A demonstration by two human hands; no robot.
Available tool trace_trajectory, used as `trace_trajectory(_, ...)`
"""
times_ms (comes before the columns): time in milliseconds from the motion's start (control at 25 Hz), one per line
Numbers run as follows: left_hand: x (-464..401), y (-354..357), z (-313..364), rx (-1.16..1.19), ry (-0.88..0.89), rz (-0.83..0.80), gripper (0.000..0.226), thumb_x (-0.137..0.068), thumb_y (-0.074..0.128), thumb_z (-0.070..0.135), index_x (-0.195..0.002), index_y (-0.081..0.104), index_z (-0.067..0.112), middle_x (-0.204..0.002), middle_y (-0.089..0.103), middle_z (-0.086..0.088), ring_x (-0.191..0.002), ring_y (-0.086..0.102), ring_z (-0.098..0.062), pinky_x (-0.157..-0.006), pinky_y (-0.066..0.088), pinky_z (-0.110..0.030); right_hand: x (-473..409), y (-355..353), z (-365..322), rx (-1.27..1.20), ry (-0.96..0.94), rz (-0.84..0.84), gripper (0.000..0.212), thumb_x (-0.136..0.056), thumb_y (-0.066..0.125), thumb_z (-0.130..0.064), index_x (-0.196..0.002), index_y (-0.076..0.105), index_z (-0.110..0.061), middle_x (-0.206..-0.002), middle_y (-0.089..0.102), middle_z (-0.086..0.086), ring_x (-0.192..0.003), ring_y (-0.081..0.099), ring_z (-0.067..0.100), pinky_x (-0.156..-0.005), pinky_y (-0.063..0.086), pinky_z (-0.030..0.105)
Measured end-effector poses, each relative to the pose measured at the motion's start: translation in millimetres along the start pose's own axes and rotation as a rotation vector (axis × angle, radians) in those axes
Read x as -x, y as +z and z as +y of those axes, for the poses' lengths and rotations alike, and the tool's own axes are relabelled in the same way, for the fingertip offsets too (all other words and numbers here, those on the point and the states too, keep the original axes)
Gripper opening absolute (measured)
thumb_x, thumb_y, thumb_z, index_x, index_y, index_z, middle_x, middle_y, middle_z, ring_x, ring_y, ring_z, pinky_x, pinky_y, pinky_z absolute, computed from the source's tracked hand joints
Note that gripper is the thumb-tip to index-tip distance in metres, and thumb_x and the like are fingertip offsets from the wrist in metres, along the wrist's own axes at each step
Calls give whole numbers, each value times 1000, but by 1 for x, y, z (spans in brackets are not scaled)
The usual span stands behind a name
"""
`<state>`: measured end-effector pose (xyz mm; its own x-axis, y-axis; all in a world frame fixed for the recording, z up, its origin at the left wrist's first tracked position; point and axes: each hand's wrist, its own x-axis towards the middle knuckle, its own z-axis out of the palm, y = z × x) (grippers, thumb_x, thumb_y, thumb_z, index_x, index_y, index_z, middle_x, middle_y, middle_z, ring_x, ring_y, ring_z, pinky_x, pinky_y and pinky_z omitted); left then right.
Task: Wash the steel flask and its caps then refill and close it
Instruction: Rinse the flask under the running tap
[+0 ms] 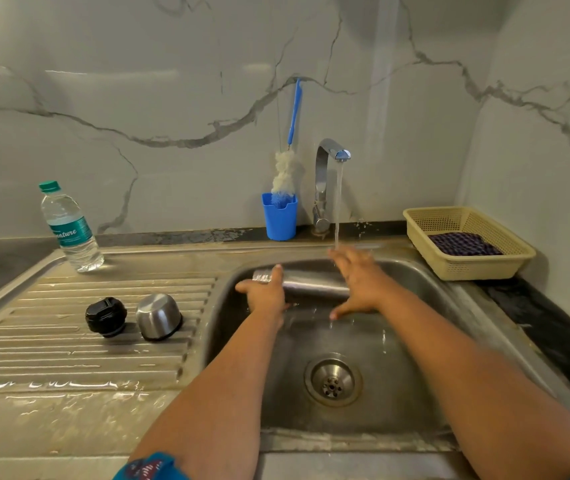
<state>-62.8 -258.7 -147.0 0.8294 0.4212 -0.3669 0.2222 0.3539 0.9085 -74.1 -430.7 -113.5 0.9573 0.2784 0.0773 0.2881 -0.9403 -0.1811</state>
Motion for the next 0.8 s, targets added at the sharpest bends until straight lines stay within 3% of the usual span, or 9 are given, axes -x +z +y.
trace_trajectory(80,17,10,-1,-164,74,-165,82,-88,73,31,-146,17,16,-130,53,-17,-104,60,-28,-88,57,-41,6,10,-8,-29,34,-64,120,-62,86,-37,-153,8,-29,-147,39,5,-132,40,26,-113,31,44)
trace_trajectory(160,28,20,0,-300,94,-292,75,-86,74,41,-142,34,12,-127,57,-11,-99,60,-20,-87,53,-34,12,12,-5,-223,142,-42,106,-63,85,-28,-147,21,-26,-132,50,4,-112,53,21,-95,46,36)
trace_trajectory(240,34,31,9,-375,81,-400,66,-84,70,54,-129,50,10,-122,61,-8,-100,59,-18,-95,49,-35,18,6,3,-463,215,-66,93,-65,84,-26,-141,30,-23,-126,52,6,-100,53,17,-82,47,29)
trace_trajectory(360,34,46,23,-261,-45,-596,65,-82,70,57,-125,54,11,-118,63,-12,-106,61,-26,-101,49,-44,26,2,5,-897,321,-120,77,-66,82,-20,-130,40,-23,-110,58,6,-93,60,20,-71,51,30)
trace_trajectory(440,29,49,27,-199,-64,-688,69,-81,71,56,-131,52,12,-122,63,-16,-112,62,-30,-100,50,-46,28,4,7,-1113,339,-146,72,-66,83,-19,-126,44,-15,-106,62,11,-94,63,25,-74,54,36)
trace_trajectory(560,13,53,29,-145,-67,-745,71,-79,70,55,-132,51,12,-125,62,-18,-115,60,-32,-101,48,-47,25,5,22,-1340,324,-260,91,-51,86,-29,-131,47,-10,-113,65,19,-102,64,32,-88,54,45)
trace_trajectory(640,15,62,31,-164,-56,-716,65,-82,71,51,-130,52,11,-124,62,-17,-110,61,-29,-98,49,-45,20,5,18,-1187,350,-163,83,-57,86,-27,-128,46,-13,-113,63,13,-101,63,28,-89,53,43)
trace_trajectory(720,21,81,30,-311,35,-621,53,-88,70,45,-122,53,8,-118,62,-11,-98,59,-23,-92,46,-38,12,12,8,-743,423,58,77,-64,85,-24,-127,41,-17,-117,58,7,-103,60,23,-87,52,38)
trace_trajectory(800,25,97,24,-425,106,-481,50,-92,65,43,-125,50,8,-117,59,-10,-99,57,-24,-88,41,-35,9,19,-1,-394,420,219,74,-67,84,-24,-125,39,-17,-119,55,7,-107,59,26,-89,52,38)
